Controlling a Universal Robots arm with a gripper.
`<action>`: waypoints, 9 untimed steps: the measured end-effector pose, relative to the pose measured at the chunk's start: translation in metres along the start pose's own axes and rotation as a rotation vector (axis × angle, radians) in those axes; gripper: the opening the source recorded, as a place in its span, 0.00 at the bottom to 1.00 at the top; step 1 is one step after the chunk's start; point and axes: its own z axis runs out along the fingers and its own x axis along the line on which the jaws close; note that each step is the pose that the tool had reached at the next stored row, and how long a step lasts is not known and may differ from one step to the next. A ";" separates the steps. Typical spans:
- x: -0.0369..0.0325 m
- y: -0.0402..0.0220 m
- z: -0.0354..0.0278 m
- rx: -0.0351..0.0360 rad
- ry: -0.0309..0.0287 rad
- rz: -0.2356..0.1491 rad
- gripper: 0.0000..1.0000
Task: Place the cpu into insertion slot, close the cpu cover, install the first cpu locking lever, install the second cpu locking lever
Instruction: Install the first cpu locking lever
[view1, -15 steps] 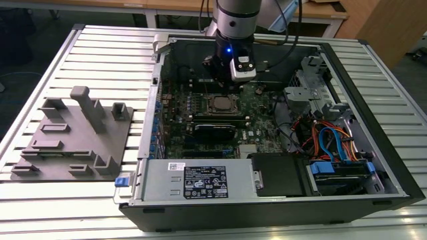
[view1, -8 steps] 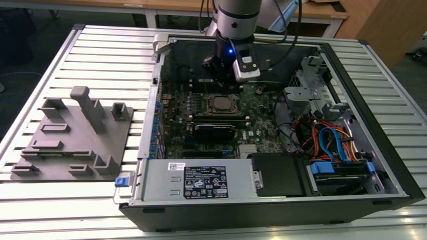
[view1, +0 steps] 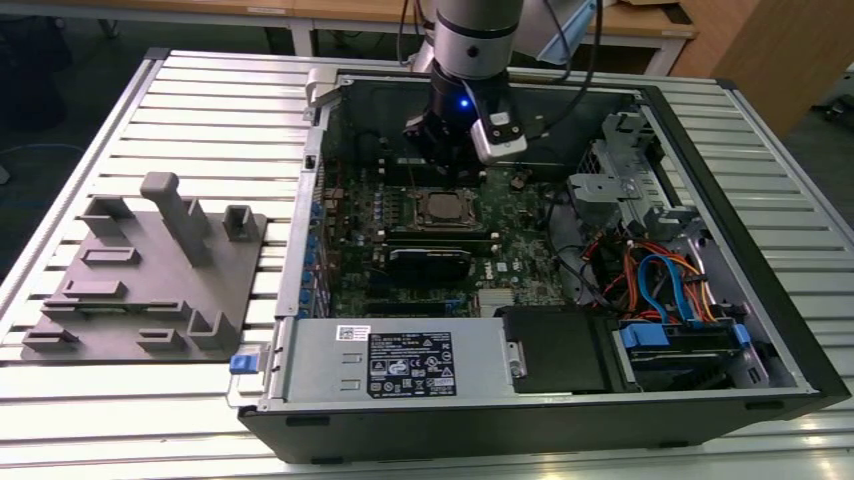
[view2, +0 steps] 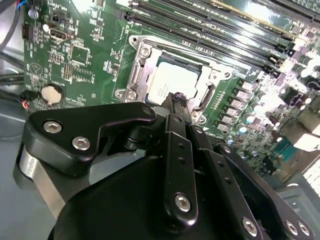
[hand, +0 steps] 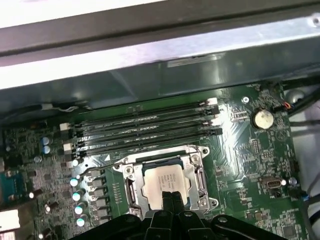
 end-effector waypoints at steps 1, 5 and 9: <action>0.0000 0.0000 0.0000 -0.0001 0.0011 -0.012 0.10; 0.0000 0.0000 0.0001 0.0000 0.0020 -0.031 0.10; 0.0000 0.0000 0.0001 -0.0001 0.0020 -0.031 0.10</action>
